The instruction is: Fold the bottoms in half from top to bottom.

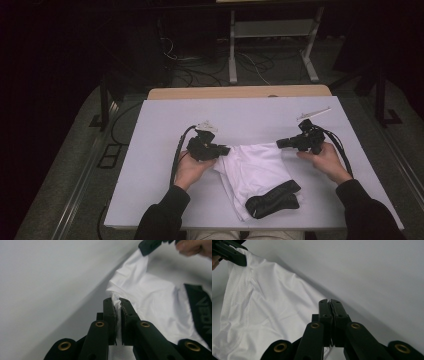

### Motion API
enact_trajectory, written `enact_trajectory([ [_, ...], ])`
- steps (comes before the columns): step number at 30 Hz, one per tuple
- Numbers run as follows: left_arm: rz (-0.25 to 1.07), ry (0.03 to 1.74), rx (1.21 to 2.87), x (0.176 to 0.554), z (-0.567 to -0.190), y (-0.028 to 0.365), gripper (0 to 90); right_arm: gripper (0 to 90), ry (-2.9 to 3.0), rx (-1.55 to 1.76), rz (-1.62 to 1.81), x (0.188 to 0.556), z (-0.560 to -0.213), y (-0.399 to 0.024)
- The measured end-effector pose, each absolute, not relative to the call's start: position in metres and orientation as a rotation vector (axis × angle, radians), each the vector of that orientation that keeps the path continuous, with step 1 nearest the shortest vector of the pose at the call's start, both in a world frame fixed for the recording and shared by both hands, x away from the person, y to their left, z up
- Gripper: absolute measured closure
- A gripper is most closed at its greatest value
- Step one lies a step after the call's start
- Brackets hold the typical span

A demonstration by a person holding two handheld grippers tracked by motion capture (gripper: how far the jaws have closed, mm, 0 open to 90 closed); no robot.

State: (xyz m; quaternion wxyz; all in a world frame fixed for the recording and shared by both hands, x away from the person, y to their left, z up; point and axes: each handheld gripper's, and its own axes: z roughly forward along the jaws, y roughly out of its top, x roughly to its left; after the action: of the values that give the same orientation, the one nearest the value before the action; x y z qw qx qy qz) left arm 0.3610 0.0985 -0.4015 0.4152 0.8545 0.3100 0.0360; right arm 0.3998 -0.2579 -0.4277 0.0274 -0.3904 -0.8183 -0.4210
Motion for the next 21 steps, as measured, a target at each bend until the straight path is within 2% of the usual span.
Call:
enact_trajectory([
  [21,0.102,0.827,2.125,0.399,-0.399,0.116,83.4,86.7,-2.488,-1.314,-1.350,0.420,-0.433,-0.241],
])
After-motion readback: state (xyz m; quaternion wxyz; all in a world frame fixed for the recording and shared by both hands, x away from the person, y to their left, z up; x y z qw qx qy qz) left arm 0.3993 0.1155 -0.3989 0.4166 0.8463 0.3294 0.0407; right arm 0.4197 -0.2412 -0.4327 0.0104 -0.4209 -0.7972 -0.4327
